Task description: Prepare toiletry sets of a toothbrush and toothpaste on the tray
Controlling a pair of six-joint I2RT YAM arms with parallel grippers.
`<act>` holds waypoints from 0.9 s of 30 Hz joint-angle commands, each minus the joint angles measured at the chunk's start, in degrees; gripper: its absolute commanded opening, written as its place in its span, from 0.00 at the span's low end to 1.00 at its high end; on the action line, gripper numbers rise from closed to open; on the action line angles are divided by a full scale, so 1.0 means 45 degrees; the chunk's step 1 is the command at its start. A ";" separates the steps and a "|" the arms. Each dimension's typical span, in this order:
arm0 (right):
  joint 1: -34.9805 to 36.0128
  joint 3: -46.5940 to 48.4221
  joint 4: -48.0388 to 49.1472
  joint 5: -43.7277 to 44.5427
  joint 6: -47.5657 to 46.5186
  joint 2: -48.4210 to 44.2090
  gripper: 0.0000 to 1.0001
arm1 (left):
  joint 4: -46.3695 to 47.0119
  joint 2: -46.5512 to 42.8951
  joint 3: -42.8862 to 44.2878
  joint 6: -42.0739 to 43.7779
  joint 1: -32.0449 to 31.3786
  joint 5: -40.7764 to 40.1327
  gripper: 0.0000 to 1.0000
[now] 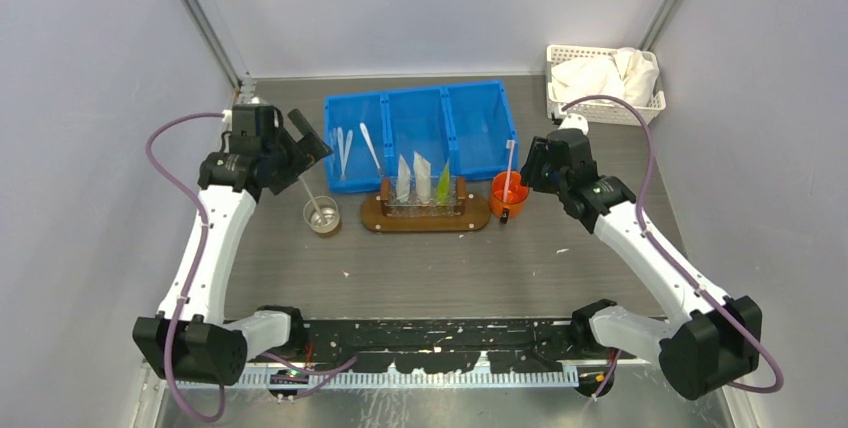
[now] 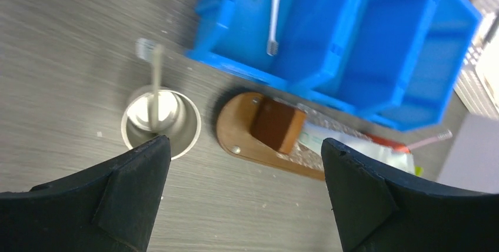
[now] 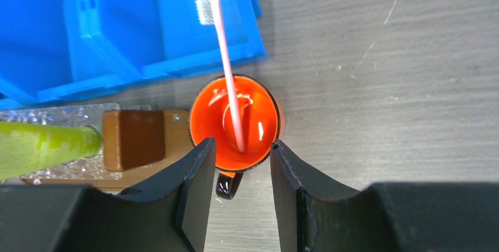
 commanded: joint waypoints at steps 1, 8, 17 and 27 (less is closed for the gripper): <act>-0.0185 0.0193 -0.0473 0.0464 0.0963 0.0625 0.45 | -0.1301 -0.0534 0.0692 0.0165 0.0490 -0.2193 1.00; -0.1019 -0.0115 -0.0096 -0.0460 0.1296 0.1327 0.45 | -0.0740 -0.0914 -0.1226 -0.0311 0.0615 -0.1787 0.78; -0.1309 -0.0430 0.0218 -0.1006 0.1308 0.1708 0.45 | -0.0836 -0.1365 -0.2721 -0.1148 0.0615 -0.0934 0.80; -0.1332 0.0660 -0.0260 -0.0609 0.0980 0.1338 0.44 | 0.0127 -0.0461 -0.0878 -0.1429 0.0615 0.0355 0.82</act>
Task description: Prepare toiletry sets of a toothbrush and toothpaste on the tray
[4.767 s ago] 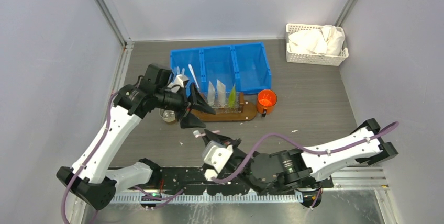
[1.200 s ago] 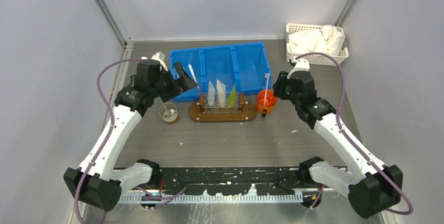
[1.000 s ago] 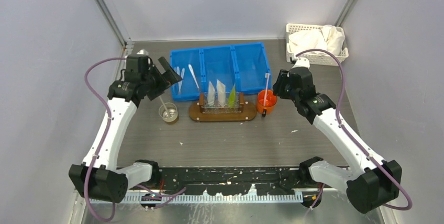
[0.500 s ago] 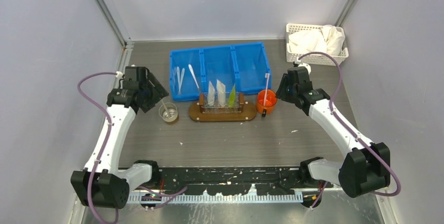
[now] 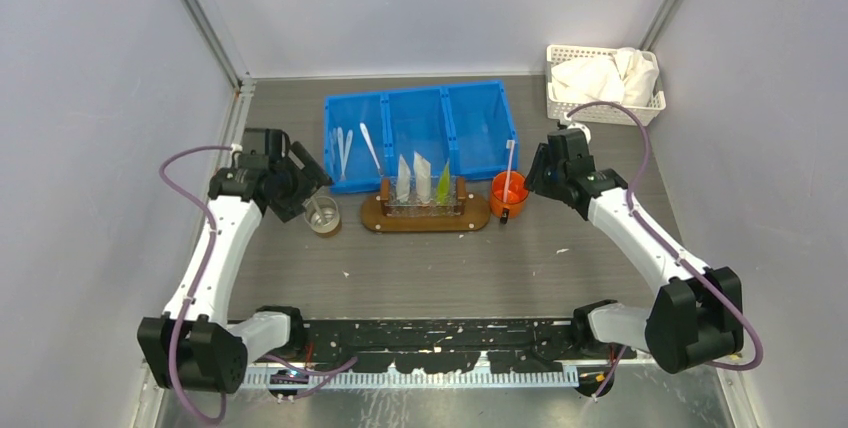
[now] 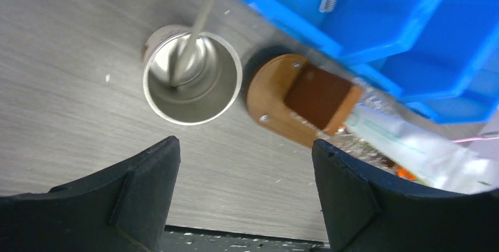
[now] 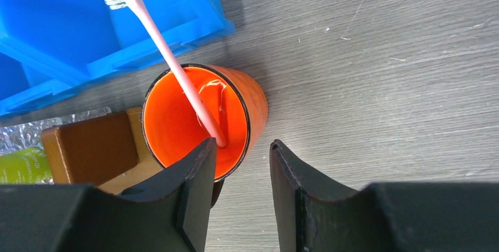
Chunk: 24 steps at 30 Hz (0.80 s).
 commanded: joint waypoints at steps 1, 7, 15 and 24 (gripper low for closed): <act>-0.0052 0.1604 -0.0297 0.0402 -0.0322 -0.0326 0.45 | 0.1141 0.0574 0.2293 -0.0227 0.0095 0.0753 0.81; -0.0395 0.4643 -0.1285 0.0644 -0.0838 0.1349 0.48 | 0.1169 0.3615 0.5193 0.0171 0.0114 0.1012 0.55; -0.1878 0.6865 -0.0795 -0.1253 -0.0604 0.4481 0.40 | 0.1210 0.7411 0.7131 0.0446 0.0188 0.1011 0.37; -0.2682 0.7413 -0.0035 -0.2764 -0.1000 0.6529 0.48 | 0.1499 0.9020 0.7776 0.0665 0.0187 0.0735 0.37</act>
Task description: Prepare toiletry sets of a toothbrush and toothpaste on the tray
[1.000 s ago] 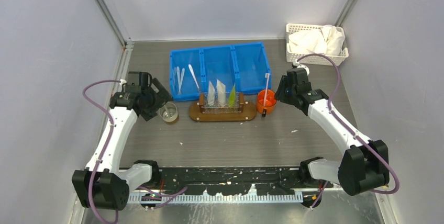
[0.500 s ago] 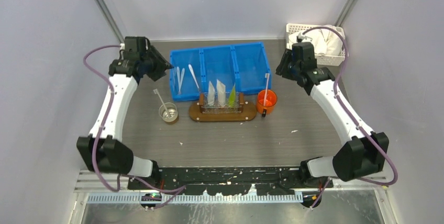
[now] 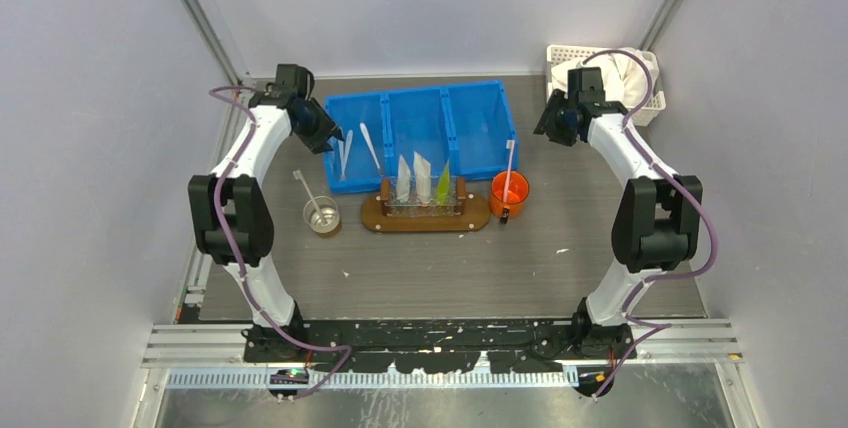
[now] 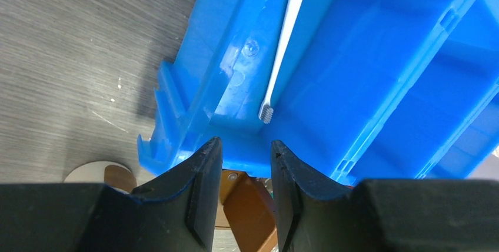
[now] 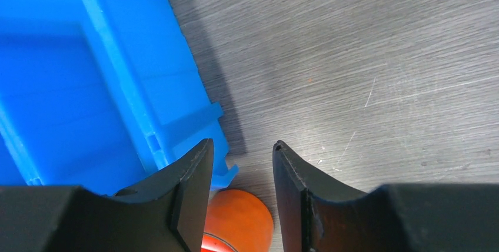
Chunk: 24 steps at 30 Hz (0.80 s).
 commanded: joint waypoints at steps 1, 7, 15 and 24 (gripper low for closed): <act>-0.0047 0.0761 0.0739 -0.1070 -0.0272 0.0344 0.48 | 0.0283 0.0161 0.0904 0.0323 0.0124 -0.0180 0.37; -0.0025 0.0473 0.1411 -0.1769 -0.0180 0.0608 0.48 | 0.0473 0.0971 0.1227 0.0420 0.0135 -0.0326 0.36; -0.0028 0.0356 0.1913 -0.2112 -0.0379 0.0471 0.48 | 0.0315 0.2029 0.2022 0.0623 0.0154 -0.0482 0.34; 0.0757 0.1567 0.1403 -0.2459 -0.1430 0.1208 0.52 | 0.0801 0.1894 0.3022 0.1181 0.0154 0.1062 0.51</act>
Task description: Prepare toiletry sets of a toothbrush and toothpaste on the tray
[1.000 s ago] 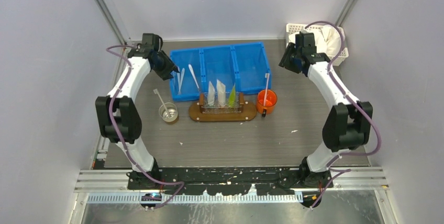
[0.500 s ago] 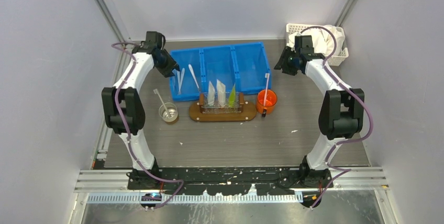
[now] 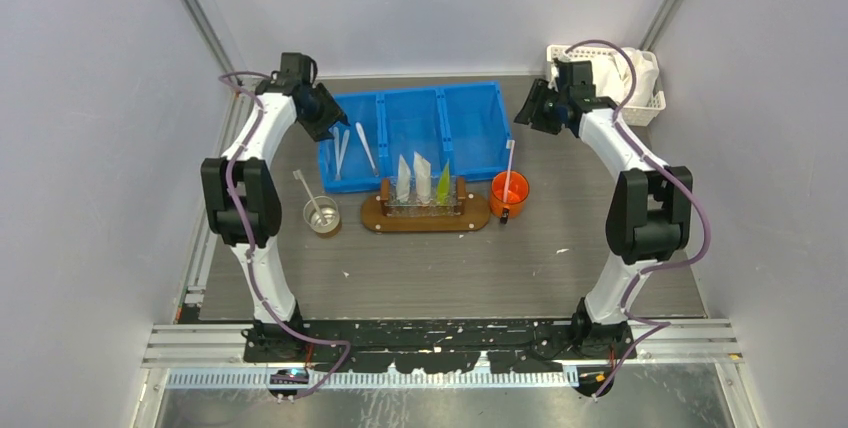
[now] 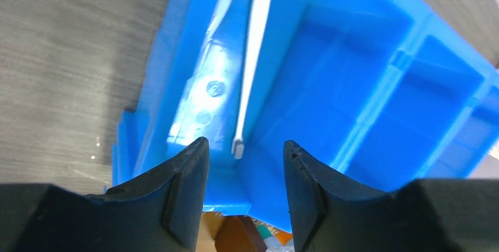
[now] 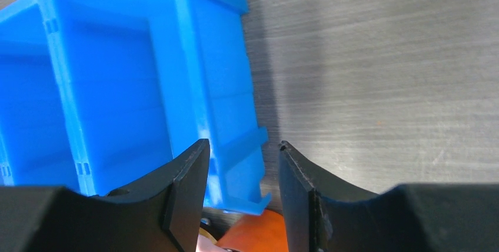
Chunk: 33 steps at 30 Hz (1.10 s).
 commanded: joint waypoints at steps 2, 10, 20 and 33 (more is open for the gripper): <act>0.0826 0.1668 -0.0546 -0.0090 -0.1126 0.0720 0.52 | 0.0692 -0.0387 0.0970 0.0426 0.0096 0.1221 0.53; 0.1726 0.3137 -0.1831 0.0497 -0.1779 0.2088 0.52 | 0.0459 -0.1851 0.0853 0.0826 0.0100 0.1301 0.54; 0.2045 0.5024 -0.3415 0.3185 -0.2036 0.3989 0.35 | -0.0001 -0.3563 -0.0031 0.0991 0.0121 0.1071 0.53; 0.2002 0.6037 -0.2817 0.3692 -0.1309 0.4342 0.11 | 0.0167 -0.4564 -0.0979 0.1099 0.0138 0.1073 0.53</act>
